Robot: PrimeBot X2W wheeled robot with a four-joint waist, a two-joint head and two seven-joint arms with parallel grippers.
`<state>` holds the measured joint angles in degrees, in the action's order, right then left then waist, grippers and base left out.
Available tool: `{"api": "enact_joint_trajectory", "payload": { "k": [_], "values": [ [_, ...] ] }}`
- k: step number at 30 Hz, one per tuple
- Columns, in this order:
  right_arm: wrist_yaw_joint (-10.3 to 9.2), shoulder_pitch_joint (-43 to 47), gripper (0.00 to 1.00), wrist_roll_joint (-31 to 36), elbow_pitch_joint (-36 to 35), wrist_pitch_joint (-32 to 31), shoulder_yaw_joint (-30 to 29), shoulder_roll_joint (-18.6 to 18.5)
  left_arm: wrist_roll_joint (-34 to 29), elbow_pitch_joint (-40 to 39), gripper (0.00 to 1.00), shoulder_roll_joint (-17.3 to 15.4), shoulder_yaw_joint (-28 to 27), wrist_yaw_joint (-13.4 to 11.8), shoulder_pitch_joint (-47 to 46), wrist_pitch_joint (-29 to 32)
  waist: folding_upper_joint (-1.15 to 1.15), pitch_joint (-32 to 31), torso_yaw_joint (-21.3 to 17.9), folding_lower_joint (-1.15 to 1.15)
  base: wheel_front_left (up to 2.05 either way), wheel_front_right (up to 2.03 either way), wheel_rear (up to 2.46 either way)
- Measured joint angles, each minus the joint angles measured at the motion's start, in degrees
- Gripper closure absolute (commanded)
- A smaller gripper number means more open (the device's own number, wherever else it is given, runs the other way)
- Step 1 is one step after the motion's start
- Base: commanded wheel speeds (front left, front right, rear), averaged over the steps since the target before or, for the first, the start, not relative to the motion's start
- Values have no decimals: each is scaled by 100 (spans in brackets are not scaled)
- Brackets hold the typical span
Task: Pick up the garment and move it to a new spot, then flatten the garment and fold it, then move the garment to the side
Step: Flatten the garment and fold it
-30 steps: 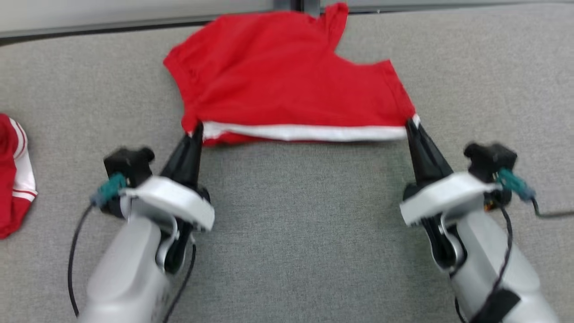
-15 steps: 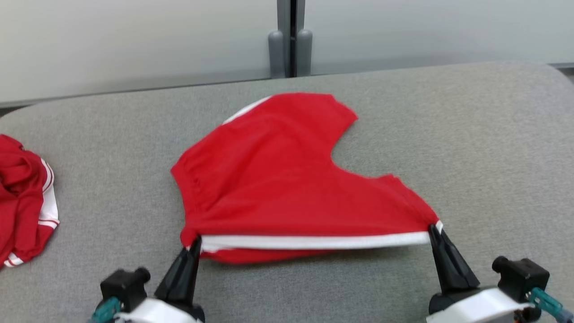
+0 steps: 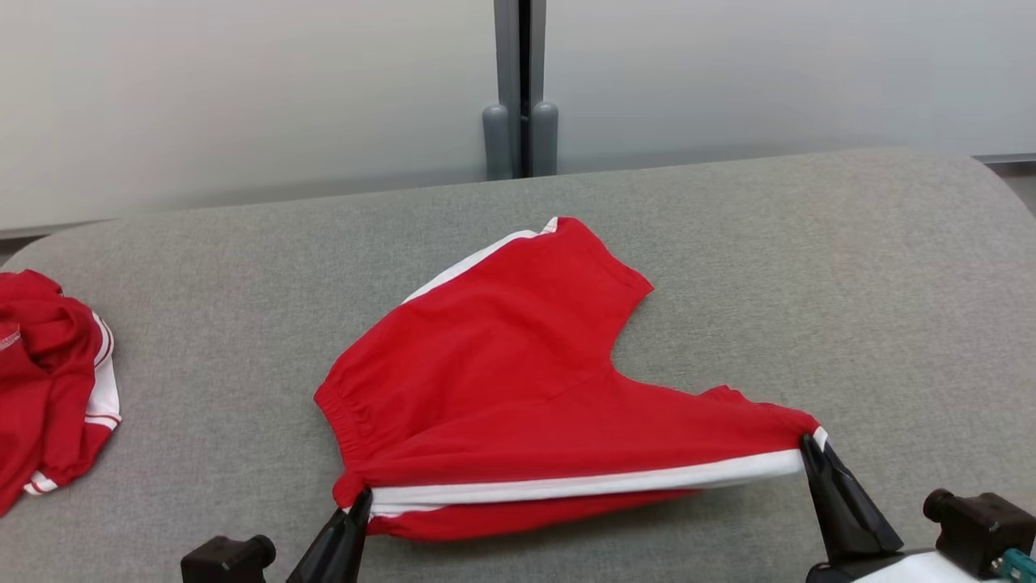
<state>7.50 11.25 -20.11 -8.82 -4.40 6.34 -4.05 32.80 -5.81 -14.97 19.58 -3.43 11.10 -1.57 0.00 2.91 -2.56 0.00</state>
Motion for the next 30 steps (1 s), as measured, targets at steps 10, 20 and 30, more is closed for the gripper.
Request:
{"api": "enact_joint_trajectory", "payload": {
  "k": [10,20,30],
  "values": [
    [0,-1260,100,-38,490,-120,178,-531,261,107,100,165,-119,29,-654,79,0,556,245,0,0,0,0],
    [0,-3978,100,-304,1996,91,879,-1069,572,660,100,515,-245,474,-1926,-274,0,1536,694,0,0,0,0],
    [0,-5888,100,-589,3742,503,1494,-1211,579,1452,100,725,-271,723,-2918,-697,0,2271,1248,0,0,0,0]
  ]
}}
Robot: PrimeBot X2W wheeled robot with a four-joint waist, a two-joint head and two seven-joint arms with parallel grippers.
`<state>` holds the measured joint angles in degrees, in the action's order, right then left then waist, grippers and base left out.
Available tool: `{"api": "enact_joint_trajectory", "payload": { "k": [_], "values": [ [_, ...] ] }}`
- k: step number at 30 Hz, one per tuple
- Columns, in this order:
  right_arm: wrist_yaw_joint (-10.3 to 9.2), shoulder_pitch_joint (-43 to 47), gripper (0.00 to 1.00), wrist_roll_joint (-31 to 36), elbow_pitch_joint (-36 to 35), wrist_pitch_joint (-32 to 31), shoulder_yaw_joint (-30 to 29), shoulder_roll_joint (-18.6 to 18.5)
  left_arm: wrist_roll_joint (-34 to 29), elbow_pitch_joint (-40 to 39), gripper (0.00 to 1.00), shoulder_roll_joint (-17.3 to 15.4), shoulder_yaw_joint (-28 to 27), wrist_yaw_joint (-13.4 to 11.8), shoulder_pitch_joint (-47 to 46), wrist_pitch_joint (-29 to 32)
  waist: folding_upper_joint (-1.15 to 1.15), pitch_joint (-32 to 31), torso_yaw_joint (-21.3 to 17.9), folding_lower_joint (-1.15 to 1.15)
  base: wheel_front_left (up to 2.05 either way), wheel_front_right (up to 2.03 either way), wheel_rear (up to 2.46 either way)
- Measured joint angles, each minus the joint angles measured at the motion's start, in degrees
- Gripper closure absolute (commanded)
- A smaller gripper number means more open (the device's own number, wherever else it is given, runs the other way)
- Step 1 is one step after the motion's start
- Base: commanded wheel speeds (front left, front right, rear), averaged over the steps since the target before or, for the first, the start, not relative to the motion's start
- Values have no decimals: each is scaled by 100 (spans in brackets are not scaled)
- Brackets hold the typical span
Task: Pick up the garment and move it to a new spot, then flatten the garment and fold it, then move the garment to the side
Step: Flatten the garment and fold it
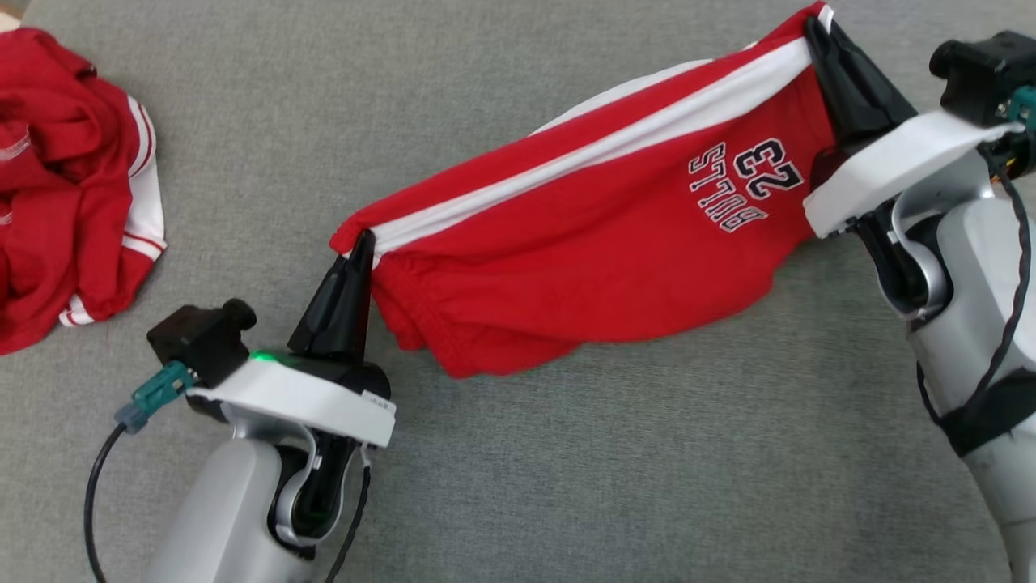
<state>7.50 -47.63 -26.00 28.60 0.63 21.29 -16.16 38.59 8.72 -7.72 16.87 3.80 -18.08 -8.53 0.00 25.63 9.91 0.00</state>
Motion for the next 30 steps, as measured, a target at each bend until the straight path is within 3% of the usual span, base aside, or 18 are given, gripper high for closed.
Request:
{"api": "enact_joint_trajectory", "payload": {
  "k": [4,5,6,7,12,16,23,30],
  "values": [
    [0,-348,100,-88,643,269,158,-4,51,378,100,98,91,123,-331,-89,0,194,160,0,0,0,0],
    [0,-409,77,-105,776,364,198,11,55,479,74,115,124,129,-399,-99,0,227,191,0,0,0,0],
    [0,-460,52,-118,882,449,265,20,54,554,42,131,149,166,-459,-144,0,258,213,0,0,0,0],
    [0,-502,0,-116,989,548,338,36,52,619,0,136,165,176,-505,-183,0,282,226,0,0,0,0],
    [0,-555,0,-99,1294,1083,537,131,-111,886,0,136,220,175,-592,-392,0,284,187,0,0,0,0],
    [0,-524,0,75,1224,1358,513,198,-479,828,0,81,80,-53,-580,-581,0,197,113,0,0,0,0],
    [0,5,0,557,141,1427,-33,265,-1105,257,0,-3,-431,-421,-432,-646,0,31,-103,0,0,0,0],
    [0,1135,0,1006,-938,1432,-599,345,-1568,-118,0,-67,-787,-436,-207,-647,0,-198,-299,0,0,0,0]
  ]
}}
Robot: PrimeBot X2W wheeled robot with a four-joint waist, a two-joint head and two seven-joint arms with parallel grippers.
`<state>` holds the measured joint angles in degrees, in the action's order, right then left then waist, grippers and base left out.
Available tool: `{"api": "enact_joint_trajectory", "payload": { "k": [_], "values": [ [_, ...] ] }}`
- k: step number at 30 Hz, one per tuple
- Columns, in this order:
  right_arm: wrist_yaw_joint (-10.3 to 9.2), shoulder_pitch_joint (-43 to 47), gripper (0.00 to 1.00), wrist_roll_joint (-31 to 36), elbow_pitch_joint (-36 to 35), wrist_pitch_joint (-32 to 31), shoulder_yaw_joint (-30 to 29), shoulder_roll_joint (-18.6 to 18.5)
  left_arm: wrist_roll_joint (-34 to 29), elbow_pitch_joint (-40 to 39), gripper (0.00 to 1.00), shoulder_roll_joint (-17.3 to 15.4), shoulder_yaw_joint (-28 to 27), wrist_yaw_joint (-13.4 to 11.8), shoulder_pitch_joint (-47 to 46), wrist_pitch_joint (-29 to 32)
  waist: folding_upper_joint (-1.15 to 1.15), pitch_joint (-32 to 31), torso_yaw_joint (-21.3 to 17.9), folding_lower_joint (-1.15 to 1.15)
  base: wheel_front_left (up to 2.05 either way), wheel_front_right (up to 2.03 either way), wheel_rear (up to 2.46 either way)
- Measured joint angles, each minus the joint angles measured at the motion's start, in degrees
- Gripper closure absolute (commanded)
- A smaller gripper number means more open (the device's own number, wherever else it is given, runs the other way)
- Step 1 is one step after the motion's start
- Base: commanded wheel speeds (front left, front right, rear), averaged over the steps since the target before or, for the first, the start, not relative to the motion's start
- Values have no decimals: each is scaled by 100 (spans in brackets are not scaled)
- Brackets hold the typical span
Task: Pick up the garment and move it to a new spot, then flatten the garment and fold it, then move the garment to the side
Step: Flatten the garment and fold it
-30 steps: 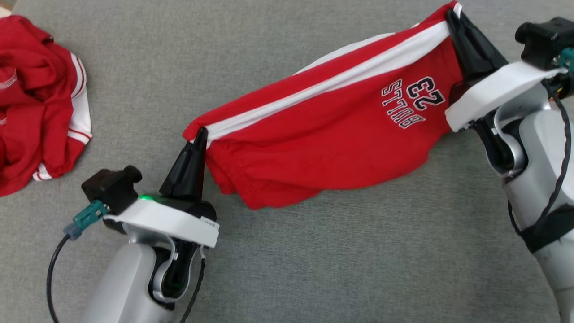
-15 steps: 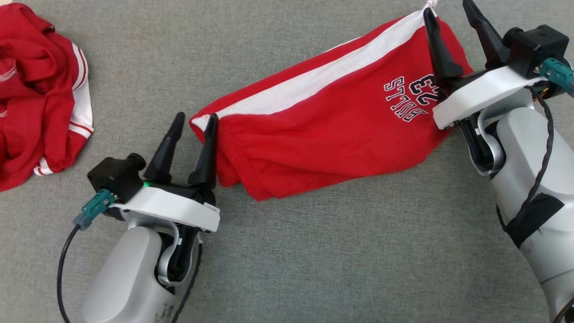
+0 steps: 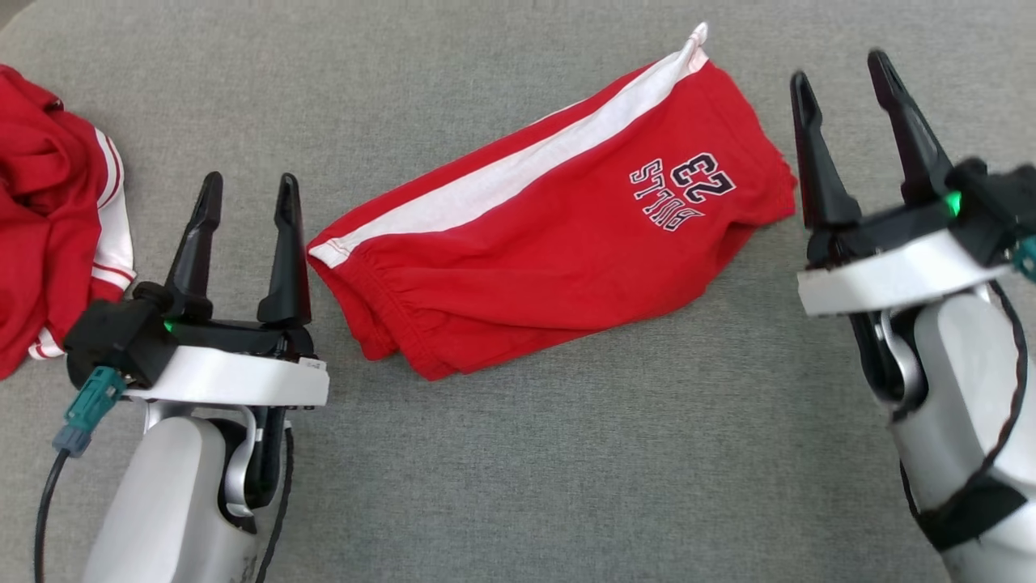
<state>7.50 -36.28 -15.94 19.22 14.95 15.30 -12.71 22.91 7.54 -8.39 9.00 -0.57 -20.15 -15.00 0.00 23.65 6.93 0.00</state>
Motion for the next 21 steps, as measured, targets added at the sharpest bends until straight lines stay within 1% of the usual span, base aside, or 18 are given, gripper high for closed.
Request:
{"api": "enact_joint_trajectory", "payload": {
  "k": [2,3,4,6,13,17,21],
  "values": [
    [0,165,0,53,-120,1,-68,8,-37,-25,0,-16,-37,0,22,0,0,-34,-28,0,0,0,0],
    [0,495,0,119,-341,-33,-225,46,-170,-65,0,-66,-80,0,124,-10,0,-96,-89,0,0,0,0],
    [0,495,0,119,-341,-33,-225,46,-170,-65,0,-66,-80,0,124,-10,0,-96,-89,0,0,0,0],
    [0,840,0,207,-570,-93,-361,81,-221,-56,0,-93,-82,20,230,-8,0,-159,-150,0,0,0,0],
    [0,1908,0,355,-1239,-439,-669,308,-426,49,0,-153,16,56,574,-9,0,-404,-340,0,0,0,0],
    [0,2332,0,398,-1533,-619,-740,415,-465,132,0,-155,43,51,777,-9,0,-555,-455,0,0,0,0],
    [0,2465,0,399,-1695,-693,-772,446,-458,147,0,-154,32,32,864,-9,0,-621,-504,0,0,0,0]
  ]
}}
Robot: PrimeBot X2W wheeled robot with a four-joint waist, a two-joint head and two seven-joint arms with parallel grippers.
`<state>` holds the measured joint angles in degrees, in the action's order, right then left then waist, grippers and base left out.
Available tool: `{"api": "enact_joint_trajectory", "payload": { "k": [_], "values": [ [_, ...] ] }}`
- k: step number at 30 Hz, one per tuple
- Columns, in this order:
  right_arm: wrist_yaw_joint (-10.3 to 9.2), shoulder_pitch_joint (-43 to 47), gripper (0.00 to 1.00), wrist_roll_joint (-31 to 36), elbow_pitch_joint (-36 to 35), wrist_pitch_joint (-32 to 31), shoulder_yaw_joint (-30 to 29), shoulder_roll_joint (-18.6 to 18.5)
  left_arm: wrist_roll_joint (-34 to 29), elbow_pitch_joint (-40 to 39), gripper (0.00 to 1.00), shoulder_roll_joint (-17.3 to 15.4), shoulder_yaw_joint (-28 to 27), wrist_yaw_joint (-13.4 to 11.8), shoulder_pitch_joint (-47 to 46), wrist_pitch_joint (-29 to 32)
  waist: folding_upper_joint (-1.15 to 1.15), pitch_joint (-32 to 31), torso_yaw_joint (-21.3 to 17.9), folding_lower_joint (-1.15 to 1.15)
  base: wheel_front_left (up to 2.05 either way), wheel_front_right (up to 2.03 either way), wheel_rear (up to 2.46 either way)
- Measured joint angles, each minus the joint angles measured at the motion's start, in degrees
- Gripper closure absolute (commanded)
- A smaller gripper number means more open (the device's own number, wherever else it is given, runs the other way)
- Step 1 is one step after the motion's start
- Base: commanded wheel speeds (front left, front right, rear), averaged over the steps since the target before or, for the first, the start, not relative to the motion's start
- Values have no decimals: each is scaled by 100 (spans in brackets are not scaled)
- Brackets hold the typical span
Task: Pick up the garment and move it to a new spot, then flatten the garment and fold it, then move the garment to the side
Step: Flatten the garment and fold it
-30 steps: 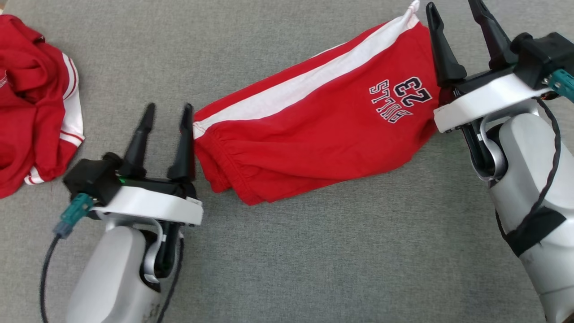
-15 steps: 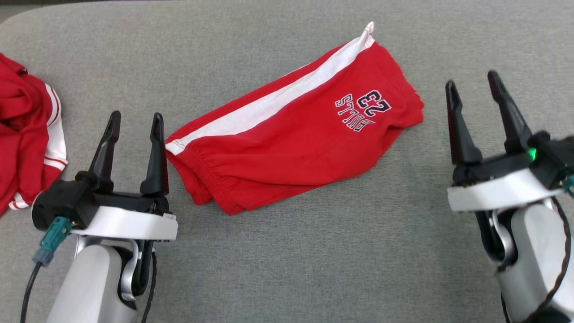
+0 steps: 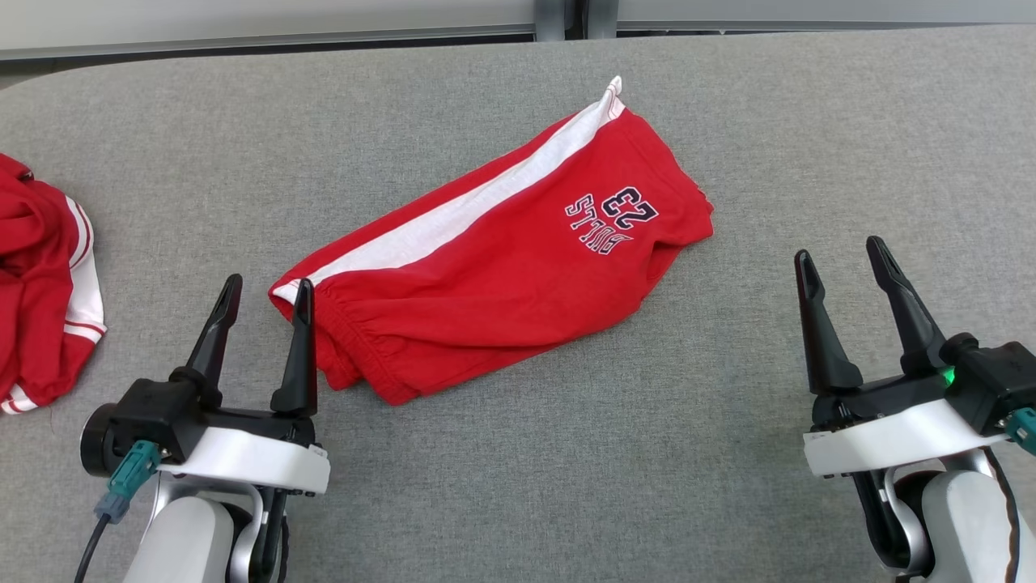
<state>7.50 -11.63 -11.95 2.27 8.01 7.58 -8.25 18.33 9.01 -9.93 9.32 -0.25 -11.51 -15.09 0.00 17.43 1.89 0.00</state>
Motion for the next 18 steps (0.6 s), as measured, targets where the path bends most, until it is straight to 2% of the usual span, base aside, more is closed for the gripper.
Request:
{"api": "enact_joint_trajectory", "payload": {
  "k": [18],
  "values": [
    [0,76,0,24,-203,-166,-133,-11,79,-52,0,7,29,-14,-52,1,0,99,80,0,0,0,0]
  ]
}}
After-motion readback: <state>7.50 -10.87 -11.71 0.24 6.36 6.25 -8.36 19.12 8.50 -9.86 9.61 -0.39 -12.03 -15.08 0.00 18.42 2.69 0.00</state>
